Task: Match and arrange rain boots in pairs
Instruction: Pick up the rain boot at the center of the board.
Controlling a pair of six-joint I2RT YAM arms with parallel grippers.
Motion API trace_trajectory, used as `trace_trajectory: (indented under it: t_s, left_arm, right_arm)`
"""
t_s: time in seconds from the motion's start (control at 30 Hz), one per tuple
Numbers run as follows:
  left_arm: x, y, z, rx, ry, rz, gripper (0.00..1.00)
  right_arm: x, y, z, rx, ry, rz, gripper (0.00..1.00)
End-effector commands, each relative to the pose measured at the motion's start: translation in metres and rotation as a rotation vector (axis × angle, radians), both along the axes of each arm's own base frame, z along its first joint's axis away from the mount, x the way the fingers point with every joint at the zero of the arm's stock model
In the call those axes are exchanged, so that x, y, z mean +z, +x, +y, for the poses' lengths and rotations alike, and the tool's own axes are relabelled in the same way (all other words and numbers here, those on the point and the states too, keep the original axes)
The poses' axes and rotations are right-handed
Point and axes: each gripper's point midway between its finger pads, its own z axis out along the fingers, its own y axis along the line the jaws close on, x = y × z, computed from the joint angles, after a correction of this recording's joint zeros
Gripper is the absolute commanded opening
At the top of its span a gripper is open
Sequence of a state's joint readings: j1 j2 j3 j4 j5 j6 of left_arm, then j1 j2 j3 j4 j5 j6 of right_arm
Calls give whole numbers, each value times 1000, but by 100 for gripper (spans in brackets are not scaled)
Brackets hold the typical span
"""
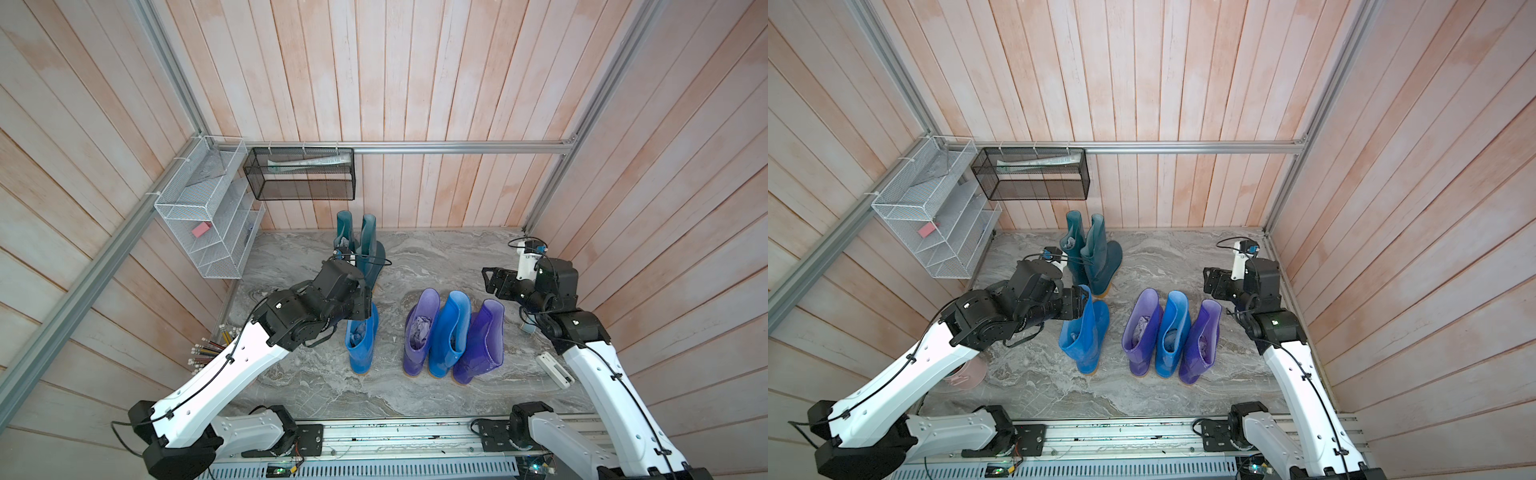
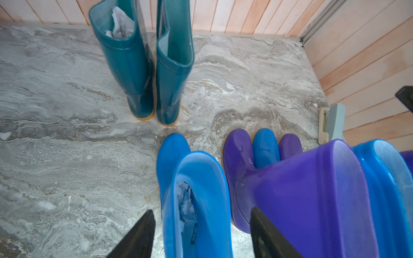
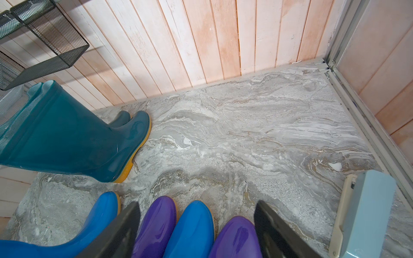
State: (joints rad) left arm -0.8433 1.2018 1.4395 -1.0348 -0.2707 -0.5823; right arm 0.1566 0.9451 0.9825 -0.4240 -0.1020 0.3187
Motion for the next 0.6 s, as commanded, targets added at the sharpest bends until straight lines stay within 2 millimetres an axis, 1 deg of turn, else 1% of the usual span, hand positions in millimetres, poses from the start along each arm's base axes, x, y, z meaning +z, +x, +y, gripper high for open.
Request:
trace_trajectory:
  t_s: [0.0,0.13,0.27,0.33,0.37,0.47,0.53,0.57]
  left_arm:
    - [-15,-10,-5,-16,40,58,69]
    - [-29,-15,0,12,111,97,69]
    - [-38,-18,1,18,134,116,68]
    - [-40,-18,-1,15,138,119,65]
    - [-41,-19,-1,14,138,121,62]
    - [-41,-20,-5,-5,130,124,49]
    - [-42,-22,-8,-19,132,130,34]
    - [-42,-22,-8,-22,133,132,28]
  right_arm:
    - [5,-4,-2,-9,-5,-5,82]
    - [5,-5,-4,-15,-10,-6,82]
    - [2,-5,-3,-13,-4,-2,82]
    - [1,-5,-3,-12,-2,-1,82]
    - [1,-5,-3,-12,-1,-1,82]
    - [0,-4,-4,-19,-5,2,82]
    - [-1,-4,-5,-23,-10,4,82]
    - [0,-4,-5,-23,-9,0,82]
